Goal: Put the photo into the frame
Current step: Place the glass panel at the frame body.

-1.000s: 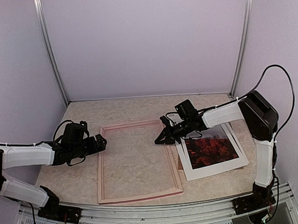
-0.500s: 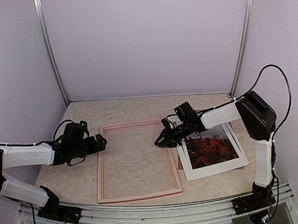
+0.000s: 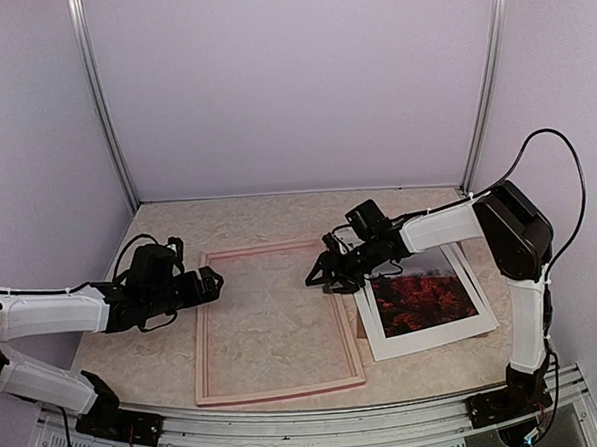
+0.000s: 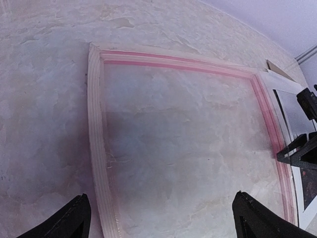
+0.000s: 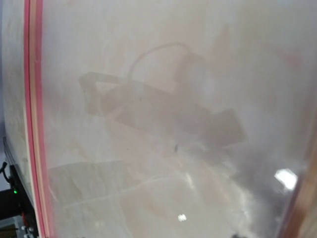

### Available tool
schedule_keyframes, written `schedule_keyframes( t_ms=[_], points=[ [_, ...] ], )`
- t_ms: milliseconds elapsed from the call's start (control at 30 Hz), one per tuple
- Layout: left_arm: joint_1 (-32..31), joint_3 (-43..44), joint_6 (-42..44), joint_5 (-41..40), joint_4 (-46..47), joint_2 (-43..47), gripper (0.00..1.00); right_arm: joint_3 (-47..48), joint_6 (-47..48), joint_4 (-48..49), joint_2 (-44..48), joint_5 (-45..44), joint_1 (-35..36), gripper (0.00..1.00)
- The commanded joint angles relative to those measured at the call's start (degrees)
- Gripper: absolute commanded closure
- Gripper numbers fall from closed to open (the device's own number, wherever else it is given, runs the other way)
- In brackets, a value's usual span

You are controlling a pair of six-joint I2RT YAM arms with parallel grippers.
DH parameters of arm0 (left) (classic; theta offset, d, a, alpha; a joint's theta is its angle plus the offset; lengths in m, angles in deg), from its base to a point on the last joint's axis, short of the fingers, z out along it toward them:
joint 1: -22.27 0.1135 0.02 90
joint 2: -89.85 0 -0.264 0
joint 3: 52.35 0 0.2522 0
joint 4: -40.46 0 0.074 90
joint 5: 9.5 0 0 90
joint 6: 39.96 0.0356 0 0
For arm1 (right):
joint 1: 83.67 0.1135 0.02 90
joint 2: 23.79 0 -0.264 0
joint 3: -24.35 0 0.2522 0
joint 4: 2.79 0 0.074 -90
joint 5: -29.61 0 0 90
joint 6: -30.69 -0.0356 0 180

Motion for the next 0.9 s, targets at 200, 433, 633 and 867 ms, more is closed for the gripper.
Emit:
schedule_keyframes(
  t_ms=[200,433,633,867],
  points=[
    [-8.69,2.61,-1.68,0.23,8.13,0.9,0.01,3.25,2.73,-5.2,1.18,-5.39,1.37,0.28],
    [-13.43,4.56,-2.63,0.08,11.1,-6.27,0.01,4.42,4.42,-8.05,2.65,-9.17,1.74,0.22],
    [-16.08,5.54,-3.58,-0.12,13.06,-11.89,0.01,4.67,5.78,-10.02,4.39,-13.1,2.1,0.18],
    [-17.65,8.04,-3.56,-0.61,11.27,-17.42,0.01,4.79,7.15,-11.96,5.63,-16.17,2.39,0.17]
  ],
)
